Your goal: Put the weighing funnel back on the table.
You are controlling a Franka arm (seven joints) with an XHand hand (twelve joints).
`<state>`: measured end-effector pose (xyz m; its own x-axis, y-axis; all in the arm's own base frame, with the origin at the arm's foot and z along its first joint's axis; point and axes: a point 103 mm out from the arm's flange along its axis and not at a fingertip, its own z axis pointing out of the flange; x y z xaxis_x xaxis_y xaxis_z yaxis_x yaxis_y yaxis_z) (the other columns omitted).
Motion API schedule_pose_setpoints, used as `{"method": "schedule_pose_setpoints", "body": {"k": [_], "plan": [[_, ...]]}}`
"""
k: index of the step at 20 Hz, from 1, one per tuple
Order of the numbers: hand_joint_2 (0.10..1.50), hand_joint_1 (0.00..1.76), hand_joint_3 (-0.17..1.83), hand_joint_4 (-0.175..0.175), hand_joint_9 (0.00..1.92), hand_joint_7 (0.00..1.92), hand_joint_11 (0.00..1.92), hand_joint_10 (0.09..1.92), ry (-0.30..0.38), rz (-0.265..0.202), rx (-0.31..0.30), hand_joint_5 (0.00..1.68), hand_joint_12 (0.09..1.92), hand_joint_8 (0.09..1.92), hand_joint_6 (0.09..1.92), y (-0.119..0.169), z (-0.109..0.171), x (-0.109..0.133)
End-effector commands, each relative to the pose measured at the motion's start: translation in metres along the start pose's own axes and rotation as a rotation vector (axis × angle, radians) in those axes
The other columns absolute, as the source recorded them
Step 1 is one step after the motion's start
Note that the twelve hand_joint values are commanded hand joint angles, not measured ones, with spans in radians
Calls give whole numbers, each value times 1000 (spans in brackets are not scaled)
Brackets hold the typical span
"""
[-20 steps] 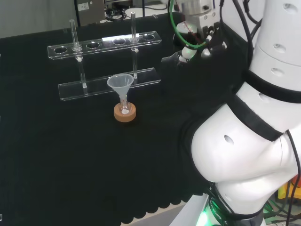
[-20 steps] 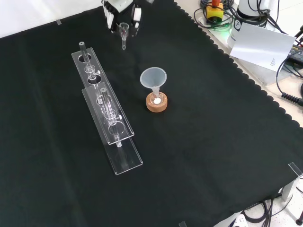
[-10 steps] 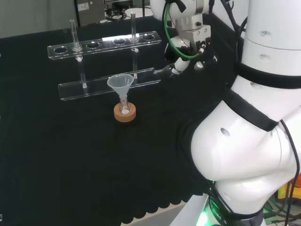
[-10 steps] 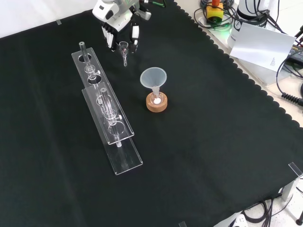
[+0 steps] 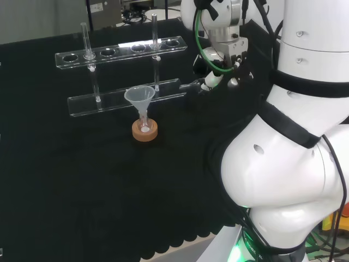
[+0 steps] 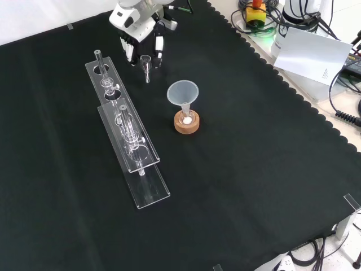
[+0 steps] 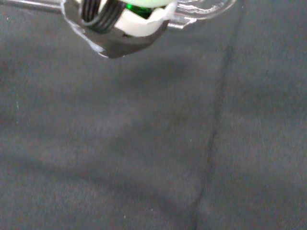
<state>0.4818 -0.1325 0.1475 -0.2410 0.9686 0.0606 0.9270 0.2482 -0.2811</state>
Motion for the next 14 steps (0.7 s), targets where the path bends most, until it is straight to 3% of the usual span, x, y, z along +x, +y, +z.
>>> {"method": "schedule_pose_setpoints", "body": {"k": [1,14], "plan": [[971,1280,156,-175,1388,1146,1276,320,17,-3,12,1104,702,794,811,-2,21,-1],[974,1280,150,-175,1387,1146,1271,316,54,2,12,1104,704,793,810,2,60,2]]}}
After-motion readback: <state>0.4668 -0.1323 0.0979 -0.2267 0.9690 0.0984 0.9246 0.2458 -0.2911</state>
